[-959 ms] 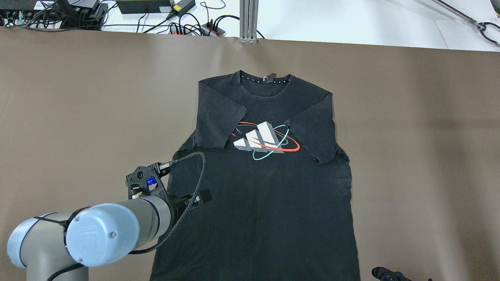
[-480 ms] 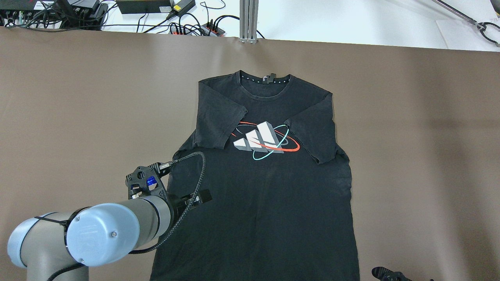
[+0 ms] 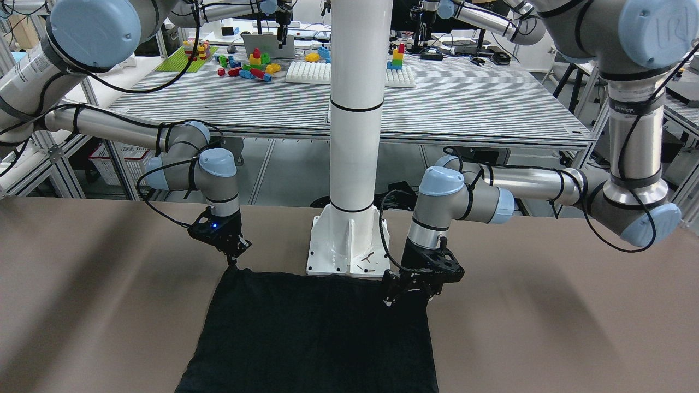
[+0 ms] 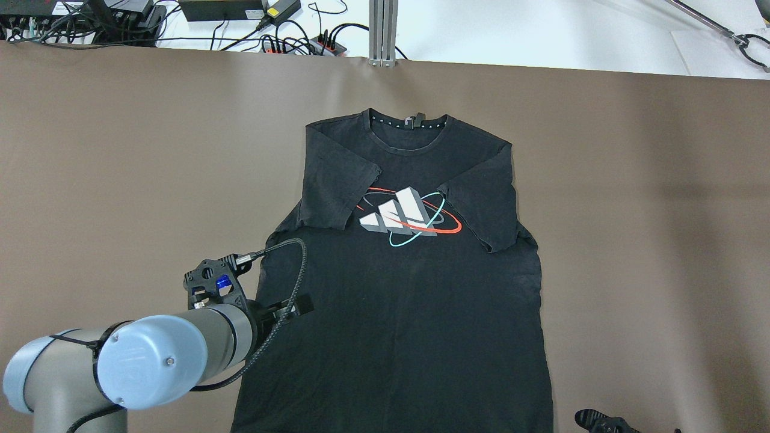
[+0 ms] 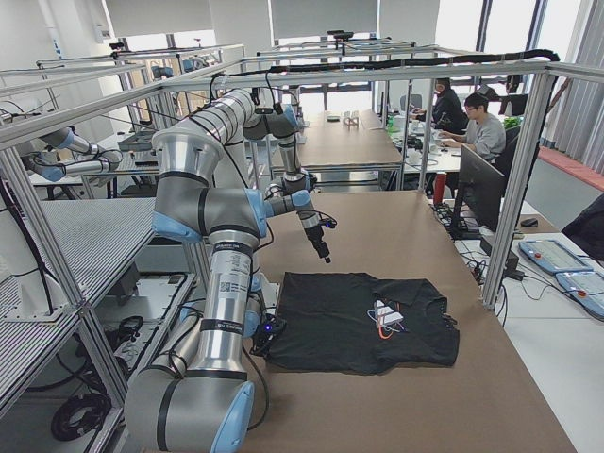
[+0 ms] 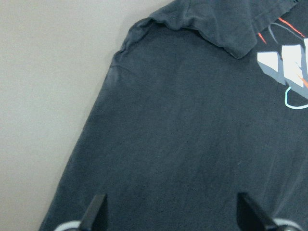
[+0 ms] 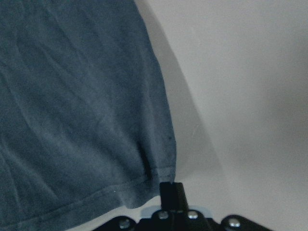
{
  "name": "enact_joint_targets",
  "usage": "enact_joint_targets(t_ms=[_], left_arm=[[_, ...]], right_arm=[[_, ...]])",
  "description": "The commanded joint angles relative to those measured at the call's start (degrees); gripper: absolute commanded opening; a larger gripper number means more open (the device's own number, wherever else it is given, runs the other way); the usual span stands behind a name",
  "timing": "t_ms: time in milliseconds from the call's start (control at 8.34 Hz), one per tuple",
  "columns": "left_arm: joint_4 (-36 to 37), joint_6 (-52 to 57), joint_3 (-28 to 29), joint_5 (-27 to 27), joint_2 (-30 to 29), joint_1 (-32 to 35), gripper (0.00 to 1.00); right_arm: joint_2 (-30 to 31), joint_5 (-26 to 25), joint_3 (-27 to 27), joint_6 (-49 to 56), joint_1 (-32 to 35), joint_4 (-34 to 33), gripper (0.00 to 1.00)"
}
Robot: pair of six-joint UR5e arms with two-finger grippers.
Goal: Fold clothes
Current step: 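Grasp both hem corners nearest the robot with the left and right grippers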
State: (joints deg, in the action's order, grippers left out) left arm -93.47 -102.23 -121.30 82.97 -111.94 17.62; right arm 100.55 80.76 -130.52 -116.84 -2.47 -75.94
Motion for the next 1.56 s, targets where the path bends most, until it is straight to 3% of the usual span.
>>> enact_joint_targets(t_ms=[0, 120, 360, 719, 839, 1319, 1439], left_arm=[[-0.05, -4.0, -1.49, -0.35, 5.41, -3.35, 0.9], [-0.13, -4.81, -1.66, -1.31, 7.6, -5.73, 0.84], [-0.13, -12.15, -1.4, -2.55, 10.5, -12.74, 0.62], [-0.04, -16.06, -0.96, -3.78, 12.8, -18.84, 0.5], [-0.04, -16.5, -0.96, -3.79, 13.67, -19.54, 0.5], [-0.04, -17.04, -1.14, -4.22, 13.68, -19.73, 0.32], [-0.04, -17.03, -1.05, -4.22, 13.6, -19.55, 0.32]], right_arm=[[0.08, 0.45, -1.31, 0.03, 0.01, 0.0, 0.0], [-0.09, 0.46, -1.4, -0.05, 0.01, 0.0, 0.0], [-0.18, 0.19, -1.4, -0.05, 0.01, 0.0, 0.0], [-0.27, 0.02, -1.31, -0.05, 0.01, 0.0, 0.0], [-0.45, -0.07, -1.31, -0.05, 0.01, 0.0, 0.0], [-0.62, -0.07, -1.4, -0.05, 0.01, 0.0, 0.0], [-0.62, -0.07, -1.4, -0.05, 0.01, 0.0, 0.0]])
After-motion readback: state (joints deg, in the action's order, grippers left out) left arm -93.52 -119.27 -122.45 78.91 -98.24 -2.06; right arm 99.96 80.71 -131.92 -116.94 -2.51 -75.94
